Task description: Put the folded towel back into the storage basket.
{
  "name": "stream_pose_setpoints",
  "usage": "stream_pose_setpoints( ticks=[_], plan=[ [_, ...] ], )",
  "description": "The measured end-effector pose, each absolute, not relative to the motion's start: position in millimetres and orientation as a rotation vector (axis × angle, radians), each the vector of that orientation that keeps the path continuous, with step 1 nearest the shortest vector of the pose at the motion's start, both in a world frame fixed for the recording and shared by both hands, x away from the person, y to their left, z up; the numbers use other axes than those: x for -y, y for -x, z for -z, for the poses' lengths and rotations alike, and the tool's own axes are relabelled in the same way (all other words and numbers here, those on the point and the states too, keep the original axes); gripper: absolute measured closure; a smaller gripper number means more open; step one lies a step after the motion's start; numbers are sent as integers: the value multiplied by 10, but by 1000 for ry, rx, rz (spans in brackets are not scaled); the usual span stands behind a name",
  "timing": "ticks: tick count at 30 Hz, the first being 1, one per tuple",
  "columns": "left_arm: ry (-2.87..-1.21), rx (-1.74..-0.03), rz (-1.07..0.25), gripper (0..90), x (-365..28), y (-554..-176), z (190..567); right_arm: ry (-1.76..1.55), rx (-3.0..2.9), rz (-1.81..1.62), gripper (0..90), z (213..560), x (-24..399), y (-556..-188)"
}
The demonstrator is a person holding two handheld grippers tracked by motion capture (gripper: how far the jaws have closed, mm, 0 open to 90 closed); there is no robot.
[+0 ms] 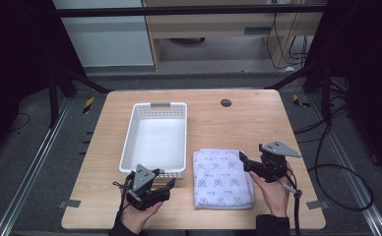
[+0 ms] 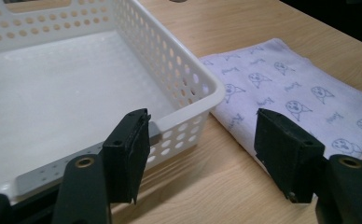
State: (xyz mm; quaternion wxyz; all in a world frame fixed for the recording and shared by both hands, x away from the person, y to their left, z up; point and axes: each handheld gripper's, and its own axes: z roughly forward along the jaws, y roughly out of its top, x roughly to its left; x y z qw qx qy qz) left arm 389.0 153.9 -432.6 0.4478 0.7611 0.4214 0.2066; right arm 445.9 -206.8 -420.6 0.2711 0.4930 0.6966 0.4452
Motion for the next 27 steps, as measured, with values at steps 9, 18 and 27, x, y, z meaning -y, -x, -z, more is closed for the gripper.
stream_pose_setpoints(
  ticks=[9, 18, 27],
  plan=[
    [-1941, -1009, -472, 352, -1281, -3898, 4419, -1343, -1897, -1193, 218, 4267, 2061, -4514],
    [-2000, -991, -457, 361, -1076, -3914, 4525, -1359, -1909, -1160, 262, 4401, 2072, -4580],
    [-2036, -992, -433, 387, -944, -3958, 4613, -1393, -1935, -1135, 300, 4540, 2093, -4643]
  ],
)
